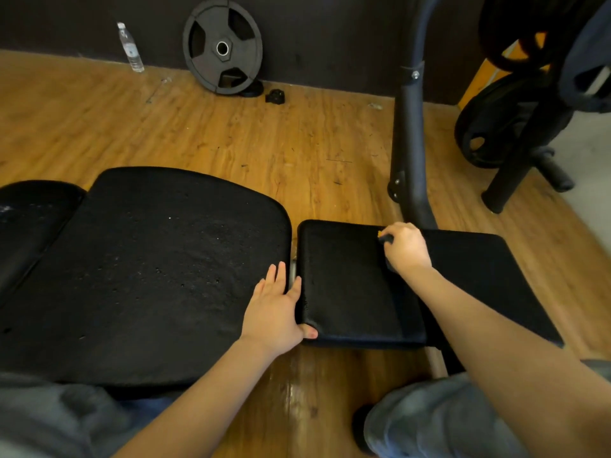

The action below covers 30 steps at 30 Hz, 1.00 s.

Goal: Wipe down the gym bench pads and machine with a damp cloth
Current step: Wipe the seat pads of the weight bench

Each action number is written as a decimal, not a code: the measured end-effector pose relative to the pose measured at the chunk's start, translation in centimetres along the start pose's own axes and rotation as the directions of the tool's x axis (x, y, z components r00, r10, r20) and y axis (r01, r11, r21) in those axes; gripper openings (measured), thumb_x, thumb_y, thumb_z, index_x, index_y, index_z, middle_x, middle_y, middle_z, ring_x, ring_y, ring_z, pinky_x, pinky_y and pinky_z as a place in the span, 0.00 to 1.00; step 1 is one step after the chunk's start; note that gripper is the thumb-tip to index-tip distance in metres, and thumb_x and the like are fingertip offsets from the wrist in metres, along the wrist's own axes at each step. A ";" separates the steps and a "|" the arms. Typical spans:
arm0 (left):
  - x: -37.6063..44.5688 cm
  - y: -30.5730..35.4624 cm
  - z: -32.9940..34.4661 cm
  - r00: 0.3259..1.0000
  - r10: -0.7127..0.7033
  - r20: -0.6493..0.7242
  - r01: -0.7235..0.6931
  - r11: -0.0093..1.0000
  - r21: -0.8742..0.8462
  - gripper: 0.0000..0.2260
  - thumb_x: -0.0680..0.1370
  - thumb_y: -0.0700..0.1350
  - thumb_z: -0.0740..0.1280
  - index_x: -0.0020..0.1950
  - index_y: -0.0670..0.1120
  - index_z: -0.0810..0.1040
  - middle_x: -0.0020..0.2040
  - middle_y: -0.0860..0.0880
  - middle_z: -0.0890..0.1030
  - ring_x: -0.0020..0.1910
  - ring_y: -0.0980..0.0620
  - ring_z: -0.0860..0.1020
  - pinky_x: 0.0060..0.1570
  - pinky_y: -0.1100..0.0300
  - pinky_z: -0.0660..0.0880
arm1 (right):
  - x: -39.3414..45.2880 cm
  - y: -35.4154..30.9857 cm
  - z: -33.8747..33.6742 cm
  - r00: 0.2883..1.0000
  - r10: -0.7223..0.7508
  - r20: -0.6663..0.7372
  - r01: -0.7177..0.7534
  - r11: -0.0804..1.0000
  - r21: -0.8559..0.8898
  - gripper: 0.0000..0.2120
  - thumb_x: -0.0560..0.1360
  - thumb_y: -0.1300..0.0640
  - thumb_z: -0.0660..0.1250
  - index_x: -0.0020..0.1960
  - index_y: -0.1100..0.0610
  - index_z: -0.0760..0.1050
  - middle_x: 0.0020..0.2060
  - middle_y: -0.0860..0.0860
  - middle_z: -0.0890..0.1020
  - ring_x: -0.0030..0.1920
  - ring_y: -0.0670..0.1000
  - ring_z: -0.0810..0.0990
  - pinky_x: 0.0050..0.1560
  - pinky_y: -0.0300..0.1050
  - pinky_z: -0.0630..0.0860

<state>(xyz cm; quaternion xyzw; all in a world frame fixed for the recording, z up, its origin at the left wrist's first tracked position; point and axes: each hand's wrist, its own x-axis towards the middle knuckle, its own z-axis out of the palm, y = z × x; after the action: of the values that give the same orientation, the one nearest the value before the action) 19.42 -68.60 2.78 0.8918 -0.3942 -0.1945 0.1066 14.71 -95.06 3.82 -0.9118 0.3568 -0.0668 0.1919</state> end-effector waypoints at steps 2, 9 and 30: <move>0.0 0.0 0.1 1.000 0.002 0.001 -0.002 1.000 0.000 0.44 0.73 0.63 0.66 0.78 0.49 0.46 0.78 0.44 0.38 0.76 0.46 0.36 0.73 0.51 0.40 | 0.1 -1.4 0.3 1.000 0.008 -0.024 -0.008 1.000 0.016 0.10 0.75 0.66 0.63 0.53 0.58 0.79 0.58 0.56 0.75 0.55 0.55 0.76 0.56 0.42 0.71; 0.1 0.1 0.1 1.000 -0.015 0.002 0.015 1.000 0.023 0.44 0.72 0.64 0.66 0.78 0.48 0.47 0.78 0.44 0.39 0.76 0.46 0.36 0.74 0.51 0.42 | -2.1 -11.9 4.5 0.927 -0.356 0.122 0.352 0.934 0.056 0.11 0.76 0.67 0.61 0.54 0.58 0.79 0.56 0.54 0.75 0.59 0.51 0.73 0.59 0.42 0.70; -0.1 0.0 0.0 1.000 0.001 -0.016 -0.001 1.000 0.013 0.43 0.73 0.64 0.66 0.78 0.48 0.48 0.78 0.43 0.39 0.76 0.46 0.37 0.74 0.51 0.41 | -3.6 -7.8 1.5 0.996 -0.091 -0.010 0.091 0.964 0.251 0.11 0.76 0.66 0.62 0.55 0.57 0.78 0.52 0.52 0.78 0.50 0.48 0.77 0.48 0.37 0.70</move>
<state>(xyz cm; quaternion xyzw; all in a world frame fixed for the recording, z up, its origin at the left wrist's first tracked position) 19.34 -68.52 2.82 0.8939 -0.3950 -0.1846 0.1041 17.30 -86.95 5.55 -0.8957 0.3030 -0.1194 0.3028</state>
